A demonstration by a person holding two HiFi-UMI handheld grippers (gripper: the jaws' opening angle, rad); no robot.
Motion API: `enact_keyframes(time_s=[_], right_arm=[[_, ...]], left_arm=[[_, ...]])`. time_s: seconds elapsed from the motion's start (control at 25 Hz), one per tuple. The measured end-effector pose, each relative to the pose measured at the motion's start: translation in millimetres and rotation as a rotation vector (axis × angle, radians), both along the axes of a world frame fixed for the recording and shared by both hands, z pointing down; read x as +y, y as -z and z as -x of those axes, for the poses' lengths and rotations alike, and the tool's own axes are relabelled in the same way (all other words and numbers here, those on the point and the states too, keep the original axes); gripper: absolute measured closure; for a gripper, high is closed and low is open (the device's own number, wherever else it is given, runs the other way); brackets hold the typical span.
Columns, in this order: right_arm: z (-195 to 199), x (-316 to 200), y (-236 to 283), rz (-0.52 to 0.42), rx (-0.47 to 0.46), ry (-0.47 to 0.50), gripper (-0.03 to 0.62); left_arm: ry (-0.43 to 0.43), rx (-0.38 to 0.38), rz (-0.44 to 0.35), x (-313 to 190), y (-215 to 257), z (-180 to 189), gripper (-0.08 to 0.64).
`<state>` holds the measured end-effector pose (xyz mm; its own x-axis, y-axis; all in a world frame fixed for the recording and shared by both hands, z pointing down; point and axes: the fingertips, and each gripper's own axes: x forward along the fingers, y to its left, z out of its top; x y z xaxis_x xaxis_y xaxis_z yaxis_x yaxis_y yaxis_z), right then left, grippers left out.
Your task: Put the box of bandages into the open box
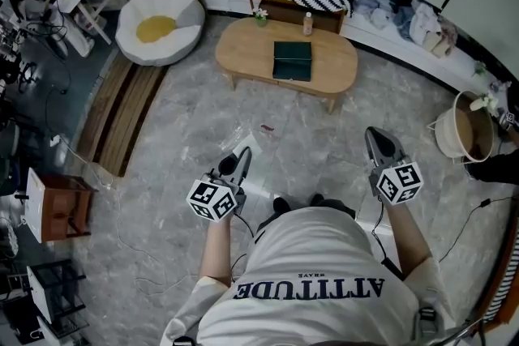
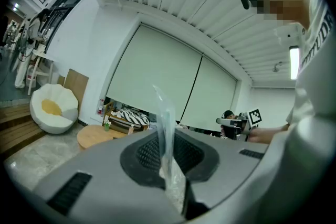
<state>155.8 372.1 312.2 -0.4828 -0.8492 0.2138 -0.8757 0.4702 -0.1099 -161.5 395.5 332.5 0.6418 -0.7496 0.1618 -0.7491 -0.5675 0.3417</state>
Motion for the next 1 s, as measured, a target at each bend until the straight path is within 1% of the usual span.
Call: enact_keyframes(time_s=[0.32,0.56,0.84,1.0], right_arm=[[26,15,-8,0.007,0.004,-0.012,0.571],[42,19,-7,0.008,0.013,-0.017,0.571],[62,16,-8,0.006,0.016,-0.016,0.571],[70,14,-9,0.006,0.016,-0.008,0.571]], left_arm=[[-0.026,0.002,0.014,7,-12,24,0.52],[-0.038,-0.011,0.01,10,-13,40,0.52],[-0.031,-0.016,0.011,10,-14,64,0.52],[-0.026,-0.017,0.012,9,-15,71,0.52]])
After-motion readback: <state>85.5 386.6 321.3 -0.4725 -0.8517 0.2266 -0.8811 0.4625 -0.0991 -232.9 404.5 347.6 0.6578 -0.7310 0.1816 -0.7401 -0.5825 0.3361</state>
